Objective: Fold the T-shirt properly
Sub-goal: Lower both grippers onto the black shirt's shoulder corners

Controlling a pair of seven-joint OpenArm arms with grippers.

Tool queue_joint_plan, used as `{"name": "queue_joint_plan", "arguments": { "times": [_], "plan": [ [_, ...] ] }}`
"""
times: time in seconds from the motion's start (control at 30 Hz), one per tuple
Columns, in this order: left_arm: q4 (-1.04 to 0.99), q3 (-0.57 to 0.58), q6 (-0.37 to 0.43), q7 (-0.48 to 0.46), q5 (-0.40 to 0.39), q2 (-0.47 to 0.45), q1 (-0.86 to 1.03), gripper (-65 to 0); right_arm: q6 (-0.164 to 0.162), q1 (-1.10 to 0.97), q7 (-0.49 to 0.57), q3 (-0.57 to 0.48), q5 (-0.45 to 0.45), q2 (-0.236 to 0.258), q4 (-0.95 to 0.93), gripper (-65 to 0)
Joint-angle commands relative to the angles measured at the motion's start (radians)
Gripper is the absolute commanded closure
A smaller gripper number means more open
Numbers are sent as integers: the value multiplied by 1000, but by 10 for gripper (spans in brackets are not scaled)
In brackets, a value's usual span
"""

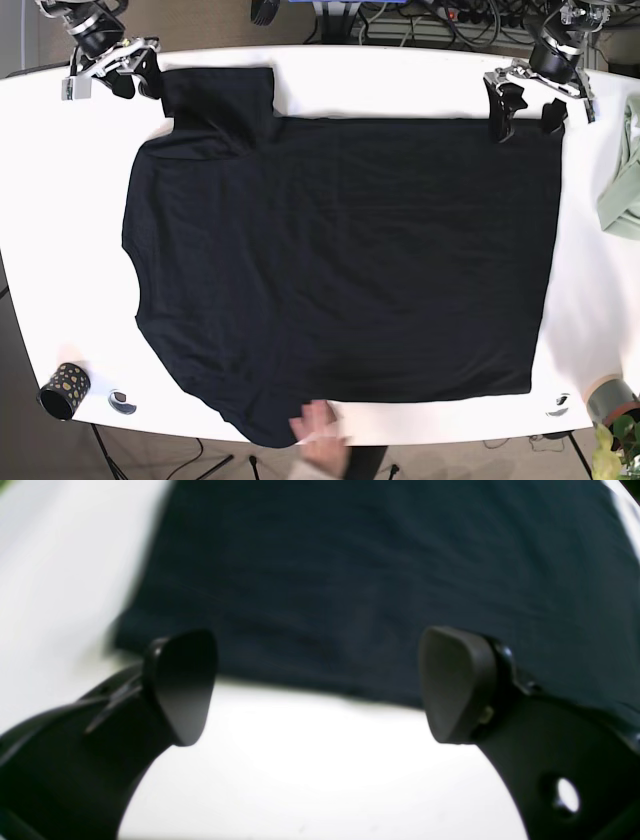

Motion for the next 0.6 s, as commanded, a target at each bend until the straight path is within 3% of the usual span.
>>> {"name": "queue_joint_plan", "arguments": {
  "times": [0.0, 0.13, 0.57],
  "plan": [
    [16, -6, -28, -6, -8, -10, -3, -569, 36, 30, -73, 49, 12, 10, -42, -361],
    [16, -6, -36, 35, -8, -8, -28, -572, 80, 88, -179, 105, 12, 10, -114, -360],
    [15, -6, -37, 42, -2, -8, -34, -568, 116, 111, -202, 67, 15, 3, -221, -358]
  ]
}}
